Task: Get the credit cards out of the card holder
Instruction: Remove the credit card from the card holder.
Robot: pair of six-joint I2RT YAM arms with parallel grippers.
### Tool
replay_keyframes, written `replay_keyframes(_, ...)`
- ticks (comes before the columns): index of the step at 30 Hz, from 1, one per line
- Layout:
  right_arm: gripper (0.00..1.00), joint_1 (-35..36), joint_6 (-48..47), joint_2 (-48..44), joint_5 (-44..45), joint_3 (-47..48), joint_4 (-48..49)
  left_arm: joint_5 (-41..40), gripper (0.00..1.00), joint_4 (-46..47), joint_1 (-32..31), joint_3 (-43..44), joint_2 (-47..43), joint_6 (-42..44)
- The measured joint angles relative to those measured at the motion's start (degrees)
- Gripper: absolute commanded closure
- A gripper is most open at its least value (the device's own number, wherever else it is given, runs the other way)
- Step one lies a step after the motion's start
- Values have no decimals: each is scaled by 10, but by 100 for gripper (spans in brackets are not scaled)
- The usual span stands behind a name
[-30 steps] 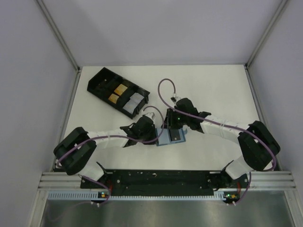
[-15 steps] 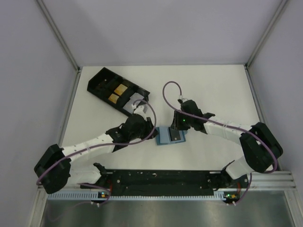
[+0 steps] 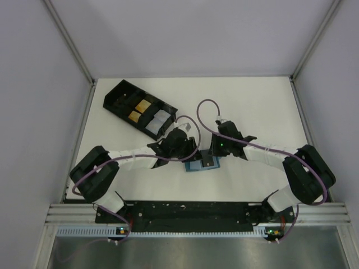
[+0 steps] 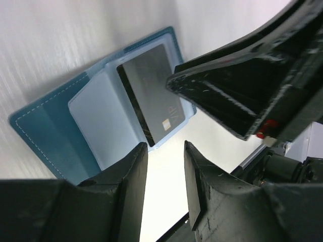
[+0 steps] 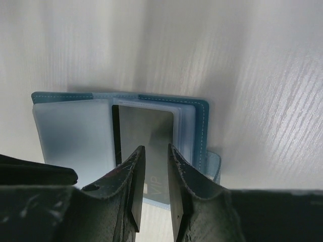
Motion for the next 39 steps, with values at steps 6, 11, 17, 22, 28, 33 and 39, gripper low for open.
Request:
replay_keyframes(6, 79, -10, 1, 0, 1, -17, 11, 19, 59, 27, 16, -9, 39, -25)
replay_keyframes(11, 80, -13, 3, 0, -2, -27, 27, 38, 59, 66, 28, -19, 69, -39)
replay_keyframes(17, 81, -15, 12, -3, -11, -42, 54, 56, 60, 106, 35, -31, 98, -55)
replay_keyframes(22, 82, -15, 18, -4, -18, -50, 67, 73, 61, 146, 43, -42, 111, -74)
replay_keyframes(28, 83, -15, 23, -5, -22, -57, 81, 93, 69, 192, 48, -53, 127, -98)
replay_keyframes(33, 83, -15, 24, -6, -24, -61, 87, 97, 87, 215, 48, -66, 130, -109)
replay_keyframes(39, 90, -15, 25, -6, -20, -61, 86, 99, 94, 240, 48, -83, 130, -123)
